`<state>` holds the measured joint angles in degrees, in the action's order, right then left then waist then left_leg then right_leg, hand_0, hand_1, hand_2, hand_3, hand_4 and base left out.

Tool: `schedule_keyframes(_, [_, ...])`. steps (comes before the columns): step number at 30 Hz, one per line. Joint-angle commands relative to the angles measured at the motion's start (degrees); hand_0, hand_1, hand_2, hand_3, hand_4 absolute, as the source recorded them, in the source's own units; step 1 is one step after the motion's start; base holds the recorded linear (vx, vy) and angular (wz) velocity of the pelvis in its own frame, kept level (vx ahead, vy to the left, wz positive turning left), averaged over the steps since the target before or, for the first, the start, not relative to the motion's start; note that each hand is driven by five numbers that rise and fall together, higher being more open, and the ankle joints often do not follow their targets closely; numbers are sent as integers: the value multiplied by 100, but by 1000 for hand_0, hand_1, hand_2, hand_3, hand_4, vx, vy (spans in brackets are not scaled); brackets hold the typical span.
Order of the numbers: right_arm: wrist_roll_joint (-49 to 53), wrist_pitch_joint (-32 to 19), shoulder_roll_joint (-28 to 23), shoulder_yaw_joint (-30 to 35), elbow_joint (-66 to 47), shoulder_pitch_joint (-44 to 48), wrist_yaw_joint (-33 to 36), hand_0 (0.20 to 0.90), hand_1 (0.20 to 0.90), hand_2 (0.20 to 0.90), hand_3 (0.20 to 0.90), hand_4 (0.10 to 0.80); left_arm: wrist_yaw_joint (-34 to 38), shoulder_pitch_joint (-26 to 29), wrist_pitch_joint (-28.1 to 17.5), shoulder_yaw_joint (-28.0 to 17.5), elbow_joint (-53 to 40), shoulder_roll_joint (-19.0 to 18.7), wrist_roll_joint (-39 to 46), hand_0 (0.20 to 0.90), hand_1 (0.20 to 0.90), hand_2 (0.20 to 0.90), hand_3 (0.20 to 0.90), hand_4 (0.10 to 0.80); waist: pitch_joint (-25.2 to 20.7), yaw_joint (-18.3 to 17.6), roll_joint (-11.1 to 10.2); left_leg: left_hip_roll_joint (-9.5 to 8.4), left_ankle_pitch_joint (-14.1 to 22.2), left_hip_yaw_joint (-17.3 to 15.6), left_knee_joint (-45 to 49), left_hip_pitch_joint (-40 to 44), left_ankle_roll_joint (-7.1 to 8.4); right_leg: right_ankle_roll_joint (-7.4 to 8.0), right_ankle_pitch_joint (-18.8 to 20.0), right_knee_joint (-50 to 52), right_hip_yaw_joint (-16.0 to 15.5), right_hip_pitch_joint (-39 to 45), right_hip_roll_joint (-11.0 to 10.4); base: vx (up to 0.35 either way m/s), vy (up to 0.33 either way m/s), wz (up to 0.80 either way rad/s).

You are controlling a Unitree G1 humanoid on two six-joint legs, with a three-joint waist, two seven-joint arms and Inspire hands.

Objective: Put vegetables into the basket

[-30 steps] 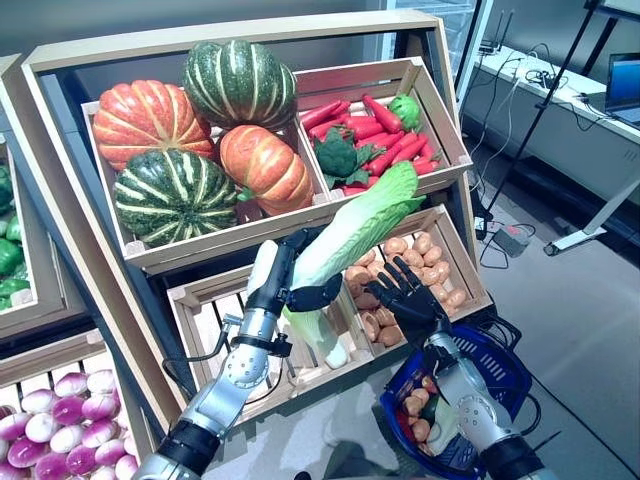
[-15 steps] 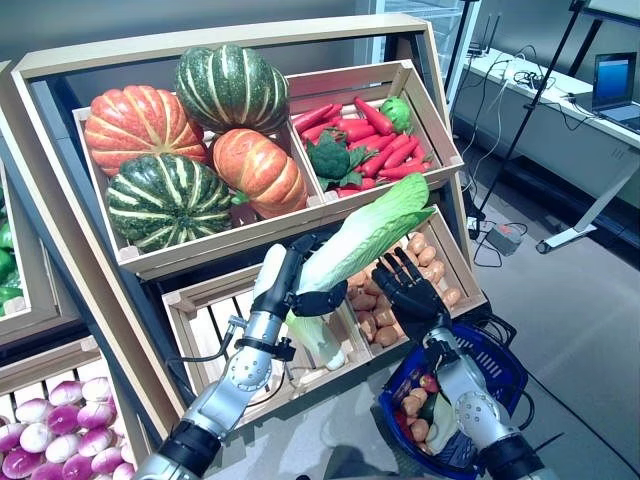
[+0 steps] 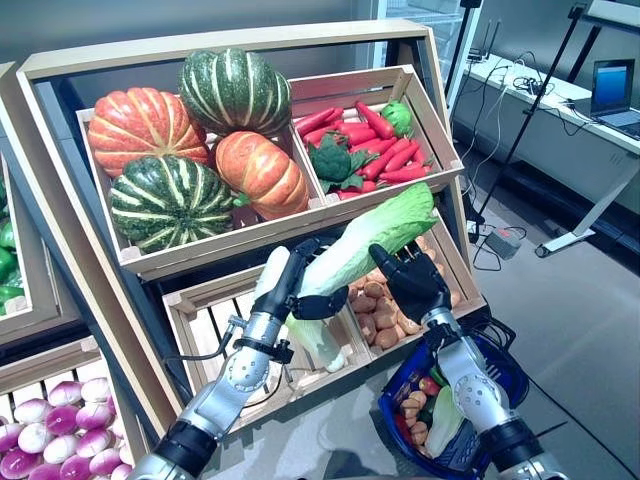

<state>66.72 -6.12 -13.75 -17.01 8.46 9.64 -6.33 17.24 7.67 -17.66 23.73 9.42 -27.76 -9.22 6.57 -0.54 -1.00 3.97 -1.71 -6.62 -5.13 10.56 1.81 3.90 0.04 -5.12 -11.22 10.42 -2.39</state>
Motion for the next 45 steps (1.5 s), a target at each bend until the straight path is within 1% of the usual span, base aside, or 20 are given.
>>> schedule_keyframes(1, [397,-499,149,273,-580,849,-396,900,900,900,900,800,-40,943,-1031,259,-203,-24,180,300,300,300,300,400,-319,32,-93,-206,781,-161,13,145,-269,-134,-331,12,43,129,-50,0,0,0])
schedule_keyframes(3, [378,-479,217,241,-452,869,-363,900,900,900,900,800,-143,976,-1186,352,-293,28,298,300,300,300,300,400,-326,33,-94,-202,782,-163,13,147,-269,-134,-332,12,53,131,-49,0,0,0])
schedule_keyframes(8, [451,-501,299,196,-275,906,-294,900,900,900,900,800,-289,995,-1378,575,-465,121,311,300,300,300,300,400,-323,36,-111,-194,789,-172,13,152,-273,-132,-328,12,64,134,-49,0,0,0])
schedule_keyframes(11, [648,-489,373,191,-141,969,-325,900,900,900,900,800,-507,979,-1595,752,-589,132,385,300,300,300,300,400,-308,47,-117,-195,794,-167,13,151,-272,-134,-325,12,67,134,-47,0,0,0])
schedule_keyframes(15, [751,-449,400,188,-49,1018,-375,900,900,900,900,800,-580,1002,-1711,875,-689,125,394,300,300,300,300,400,-306,53,-117,-193,794,-159,13,142,-269,-132,-326,12,64,130,-49,0,0,0])
schedule_keyframes(17, [961,-413,460,149,75,1060,-464,900,900,900,900,800,-636,1084,-1902,979,-804,152,634,300,300,300,300,400,-298,59,-117,-190,800,-146,13,144,-263,-130,-331,12,53,139,-52,-18,-4,0])
schedule_keyframes(21, [1136,-401,521,147,110,1062,-516,900,900,900,900,800,-656,1122,-1934,1013,-885,190,669,300,300,300,300,400,-296,62,-115,-189,808,-125,13,139,-260,-124,-334,12,39,141,-55,0,0,0])
schedule_keyframes(22, [1182,-411,543,159,139,1059,-537,408,408,408,408,472,-664,1135,-1930,1021,-889,201,685,300,300,300,300,400,-302,65,-114,-188,811,-120,13,138,-259,-121,-335,12,31,142,-58,0,0,0])
schedule_keyframes(23, [1262,-413,552,175,162,1054,-573,300,300,300,300,400,-665,1157,-1928,1034,-883,206,692,300,300,300,300,400,-312,64,-116,-190,814,-113,13,136,-260,-121,-339,12,25,143,-57,0,0,0])
schedule_keyframes(30, [1148,-510,585,179,191,1096,-471,300,300,300,300,400,-590,1175,-1863,1055,-926,208,675,300,300,300,300,400,-341,60,-112,-182,800,-109,13,120,-256,-126,-333,12,23,127,-59,-5,1,0])
schedule_keyframes(37, [1032,-592,581,239,179,1094,-351,300,300,300,300,400,-492,1160,-1923,1011,-920,218,657,300,300,300,300,400,-332,47,-117,-167,794,-131,13,112,-253,-132,-324,12,35,113,-53,-18,1,0])
schedule_keyframes(42, [904,-645,560,269,163,1100,-270,300,300,300,300,400,-349,1140,-1781,955,-871,224,666,300,300,300,300,400,-325,38,-118,-160,790,-145,13,110,-255,-139,-320,12,64,104,-45,0,0,0])
schedule_keyframes(43, [879,-651,556,284,152,1089,-253,300,300,300,300,400,-415,1139,-1716,939,-823,230,722,900,900,900,900,800,-329,39,-119,-162,793,-148,13,111,-259,-139,-321,12,61,104,-46,0,0,0])
schedule_keyframes(45, [772,-676,531,346,121,1057,-214,300,300,300,300,400,-496,1035,-1583,872,-827,221,774,900,900,900,900,800,-329,48,-114,-159,781,-152,13,102,-257,-136,-313,12,62,95,-48,0,0,0])
